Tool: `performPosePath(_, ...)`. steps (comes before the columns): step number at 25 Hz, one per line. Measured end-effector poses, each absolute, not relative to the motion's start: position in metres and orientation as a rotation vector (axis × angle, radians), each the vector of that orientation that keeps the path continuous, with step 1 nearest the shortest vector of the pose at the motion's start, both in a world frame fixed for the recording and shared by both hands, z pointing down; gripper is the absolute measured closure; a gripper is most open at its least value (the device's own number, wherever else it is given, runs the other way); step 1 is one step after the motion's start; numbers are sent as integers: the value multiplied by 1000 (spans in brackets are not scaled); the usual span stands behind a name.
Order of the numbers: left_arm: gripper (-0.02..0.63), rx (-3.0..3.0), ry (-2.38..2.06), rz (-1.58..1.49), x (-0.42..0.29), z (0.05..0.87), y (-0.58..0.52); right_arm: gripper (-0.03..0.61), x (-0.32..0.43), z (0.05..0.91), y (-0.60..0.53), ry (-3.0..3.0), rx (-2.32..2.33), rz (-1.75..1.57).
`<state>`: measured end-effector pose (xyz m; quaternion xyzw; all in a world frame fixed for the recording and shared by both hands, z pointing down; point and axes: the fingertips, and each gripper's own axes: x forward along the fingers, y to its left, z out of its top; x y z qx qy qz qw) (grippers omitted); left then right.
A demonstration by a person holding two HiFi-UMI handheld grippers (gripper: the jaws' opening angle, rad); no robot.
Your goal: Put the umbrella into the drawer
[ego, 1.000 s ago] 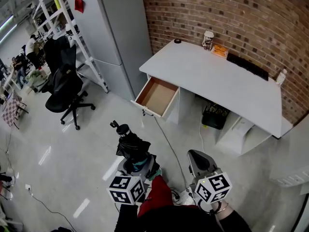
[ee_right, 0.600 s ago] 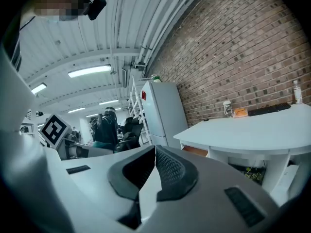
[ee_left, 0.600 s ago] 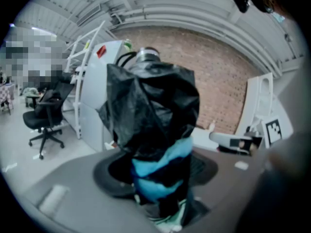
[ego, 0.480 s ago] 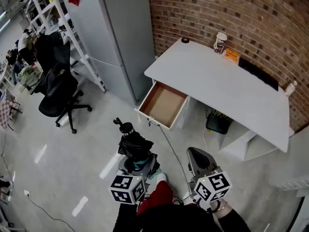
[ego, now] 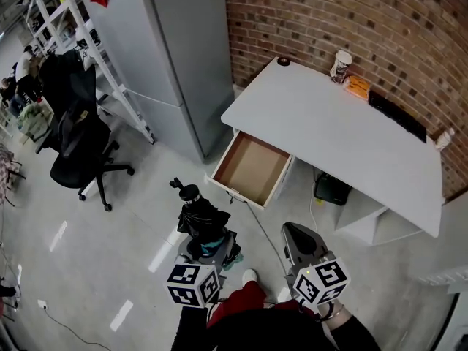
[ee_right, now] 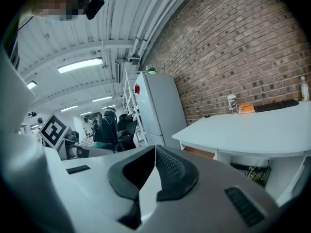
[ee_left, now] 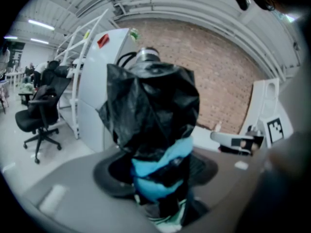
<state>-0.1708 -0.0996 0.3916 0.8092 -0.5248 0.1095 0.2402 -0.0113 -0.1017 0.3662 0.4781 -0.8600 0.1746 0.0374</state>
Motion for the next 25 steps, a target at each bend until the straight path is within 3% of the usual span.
performPosePath(25,356,2183,-1402,401,-168,422,-182,568,10,388,-171,-2546,1534,576)
